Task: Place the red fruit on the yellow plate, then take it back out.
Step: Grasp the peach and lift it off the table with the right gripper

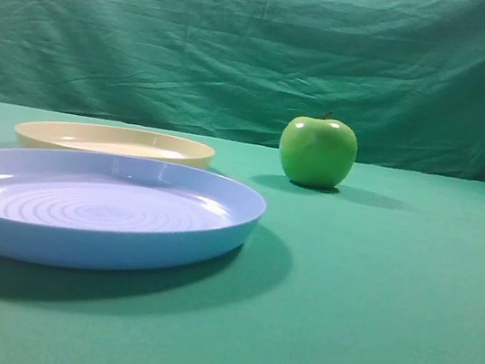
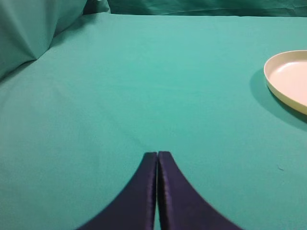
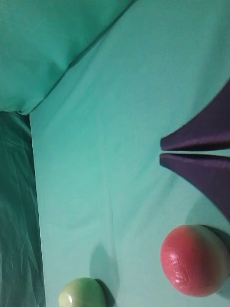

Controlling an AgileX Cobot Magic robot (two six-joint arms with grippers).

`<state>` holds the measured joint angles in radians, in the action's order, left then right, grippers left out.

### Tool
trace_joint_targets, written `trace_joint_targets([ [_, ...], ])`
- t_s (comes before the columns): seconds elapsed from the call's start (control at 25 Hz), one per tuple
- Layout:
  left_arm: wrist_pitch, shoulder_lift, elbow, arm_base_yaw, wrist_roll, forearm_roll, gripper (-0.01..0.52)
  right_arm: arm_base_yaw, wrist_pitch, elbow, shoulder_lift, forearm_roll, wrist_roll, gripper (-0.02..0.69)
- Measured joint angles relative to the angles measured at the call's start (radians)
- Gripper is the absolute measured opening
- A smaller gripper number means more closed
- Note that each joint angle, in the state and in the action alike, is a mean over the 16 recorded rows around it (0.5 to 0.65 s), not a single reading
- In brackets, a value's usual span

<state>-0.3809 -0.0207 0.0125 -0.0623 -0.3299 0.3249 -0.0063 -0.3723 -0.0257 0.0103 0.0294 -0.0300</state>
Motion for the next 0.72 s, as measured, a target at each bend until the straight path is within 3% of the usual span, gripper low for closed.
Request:
trace_joint_targets([
  [0.72,0.0,0.0,0.0,0.0,0.0,0.0,0.0,0.0,0.0,0.0,0.0,0.0,0.0,0.0],
])
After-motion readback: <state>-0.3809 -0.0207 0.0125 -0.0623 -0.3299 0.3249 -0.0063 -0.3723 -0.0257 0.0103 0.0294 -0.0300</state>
